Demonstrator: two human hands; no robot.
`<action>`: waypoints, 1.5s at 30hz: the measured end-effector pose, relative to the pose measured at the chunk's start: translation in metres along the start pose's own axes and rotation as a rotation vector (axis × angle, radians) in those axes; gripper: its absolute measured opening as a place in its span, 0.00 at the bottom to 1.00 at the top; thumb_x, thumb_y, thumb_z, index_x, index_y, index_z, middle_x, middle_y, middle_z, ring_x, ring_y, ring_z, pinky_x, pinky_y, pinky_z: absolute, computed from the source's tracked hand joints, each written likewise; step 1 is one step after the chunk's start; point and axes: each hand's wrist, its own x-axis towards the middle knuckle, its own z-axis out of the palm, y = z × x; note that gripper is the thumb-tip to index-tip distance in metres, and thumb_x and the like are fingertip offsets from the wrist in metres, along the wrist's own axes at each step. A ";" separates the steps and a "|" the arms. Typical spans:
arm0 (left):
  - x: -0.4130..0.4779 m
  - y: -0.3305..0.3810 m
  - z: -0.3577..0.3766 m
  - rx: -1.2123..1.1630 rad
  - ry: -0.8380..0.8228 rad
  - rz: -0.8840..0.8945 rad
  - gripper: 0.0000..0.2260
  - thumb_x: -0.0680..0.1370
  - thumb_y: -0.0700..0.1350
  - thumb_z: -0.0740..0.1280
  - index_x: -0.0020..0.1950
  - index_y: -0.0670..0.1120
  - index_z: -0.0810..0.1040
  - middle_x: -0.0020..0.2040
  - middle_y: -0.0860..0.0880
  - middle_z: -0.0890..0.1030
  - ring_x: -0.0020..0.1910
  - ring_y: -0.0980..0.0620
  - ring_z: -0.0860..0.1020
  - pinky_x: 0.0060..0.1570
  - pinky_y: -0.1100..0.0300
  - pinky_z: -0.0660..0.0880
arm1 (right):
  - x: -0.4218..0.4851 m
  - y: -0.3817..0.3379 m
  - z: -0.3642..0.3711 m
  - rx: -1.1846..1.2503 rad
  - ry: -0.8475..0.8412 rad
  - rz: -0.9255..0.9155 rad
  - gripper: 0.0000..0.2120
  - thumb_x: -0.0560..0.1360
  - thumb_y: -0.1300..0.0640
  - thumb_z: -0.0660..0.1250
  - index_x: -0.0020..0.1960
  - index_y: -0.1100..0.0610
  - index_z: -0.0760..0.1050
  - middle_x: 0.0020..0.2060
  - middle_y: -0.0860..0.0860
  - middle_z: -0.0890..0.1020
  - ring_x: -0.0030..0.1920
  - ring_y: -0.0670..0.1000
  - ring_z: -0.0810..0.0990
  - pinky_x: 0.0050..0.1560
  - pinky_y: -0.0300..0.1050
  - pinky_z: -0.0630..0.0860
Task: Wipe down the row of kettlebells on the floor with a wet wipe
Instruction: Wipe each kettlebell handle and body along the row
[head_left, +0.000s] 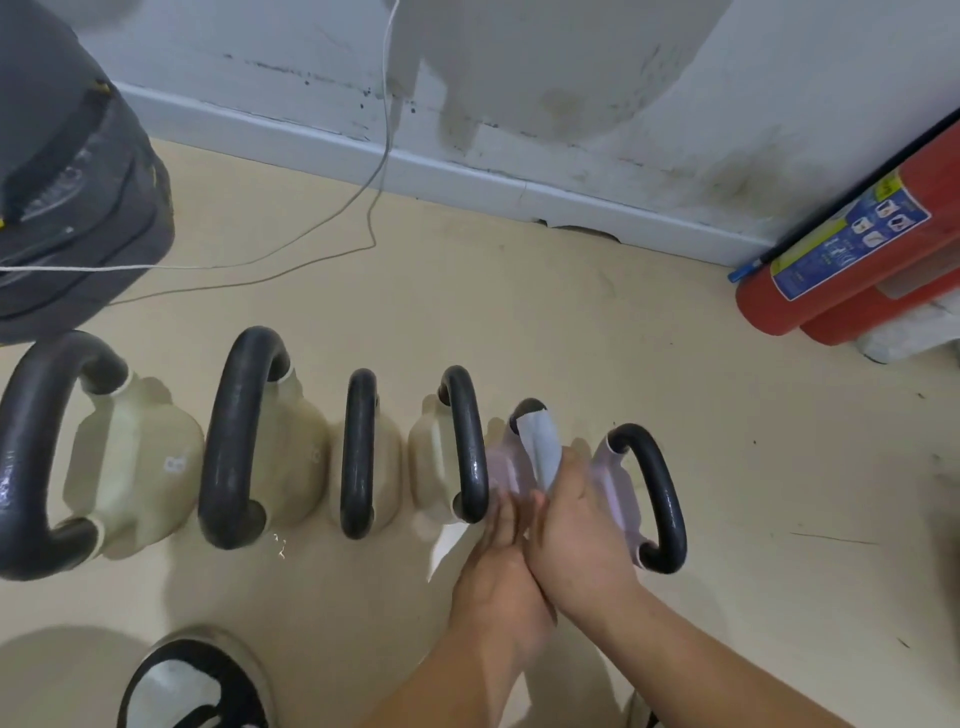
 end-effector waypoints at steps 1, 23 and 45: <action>0.000 0.001 -0.005 0.120 0.017 0.038 0.43 0.81 0.47 0.64 0.75 0.56 0.28 0.80 0.56 0.37 0.81 0.59 0.48 0.79 0.61 0.52 | 0.000 0.001 0.000 -0.023 -0.006 0.001 0.19 0.84 0.47 0.53 0.71 0.52 0.54 0.59 0.51 0.76 0.53 0.53 0.78 0.45 0.47 0.72; 0.016 -0.027 0.019 0.377 -0.017 0.056 0.42 0.77 0.38 0.58 0.82 0.49 0.33 0.82 0.49 0.32 0.82 0.57 0.46 0.78 0.63 0.53 | 0.123 -0.065 -0.022 -0.739 -0.183 -0.187 0.13 0.83 0.55 0.56 0.57 0.54 0.79 0.41 0.50 0.76 0.47 0.55 0.78 0.45 0.48 0.73; 0.014 -0.026 0.014 0.288 -0.027 0.023 0.43 0.76 0.34 0.58 0.82 0.53 0.35 0.80 0.52 0.27 0.82 0.57 0.48 0.77 0.61 0.60 | 0.098 -0.059 -0.027 -0.643 -0.150 -0.137 0.07 0.78 0.61 0.63 0.56 0.56 0.71 0.44 0.51 0.70 0.49 0.58 0.77 0.44 0.49 0.70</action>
